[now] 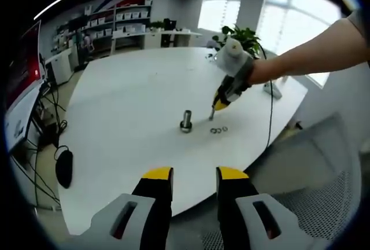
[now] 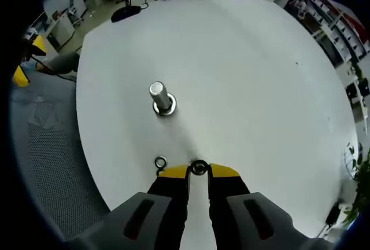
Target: Place the washer onto the threaded stud by aligning its center hole with the stud, sliding it down to the base, and recovering from edge contact or off-axis alignment until the washer reaches the visible bottom stop.
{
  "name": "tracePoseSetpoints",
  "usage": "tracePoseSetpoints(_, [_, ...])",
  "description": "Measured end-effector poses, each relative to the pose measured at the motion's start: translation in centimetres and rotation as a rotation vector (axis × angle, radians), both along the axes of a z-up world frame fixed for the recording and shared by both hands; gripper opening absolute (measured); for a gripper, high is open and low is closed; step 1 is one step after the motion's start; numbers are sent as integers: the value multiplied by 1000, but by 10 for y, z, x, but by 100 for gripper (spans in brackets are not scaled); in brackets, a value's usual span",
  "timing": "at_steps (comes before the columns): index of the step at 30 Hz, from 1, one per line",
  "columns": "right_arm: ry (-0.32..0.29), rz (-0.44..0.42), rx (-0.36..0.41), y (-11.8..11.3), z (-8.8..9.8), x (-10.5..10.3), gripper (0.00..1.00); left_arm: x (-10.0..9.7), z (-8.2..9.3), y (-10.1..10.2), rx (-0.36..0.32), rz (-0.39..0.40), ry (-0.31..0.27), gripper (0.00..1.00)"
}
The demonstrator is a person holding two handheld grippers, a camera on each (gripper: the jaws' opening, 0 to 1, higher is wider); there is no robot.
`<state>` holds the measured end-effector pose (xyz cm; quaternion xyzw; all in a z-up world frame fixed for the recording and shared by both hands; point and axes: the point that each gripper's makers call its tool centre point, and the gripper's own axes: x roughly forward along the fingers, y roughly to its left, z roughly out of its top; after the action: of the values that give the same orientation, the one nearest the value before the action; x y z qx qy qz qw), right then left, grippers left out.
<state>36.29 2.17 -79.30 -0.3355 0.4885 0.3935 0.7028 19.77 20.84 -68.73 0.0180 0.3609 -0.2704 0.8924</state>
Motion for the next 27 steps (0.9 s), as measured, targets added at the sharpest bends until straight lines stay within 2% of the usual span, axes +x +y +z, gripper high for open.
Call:
tracePoseSetpoints(19, [41, -37, -34, -5, -38, -1, 14, 0, -2, 0, -4, 2, 11, 28])
tracePoseSetpoints(27, [59, -38, -50, -5, -42, -5, 14, -1, -2, 0, -7, 4, 14, 28])
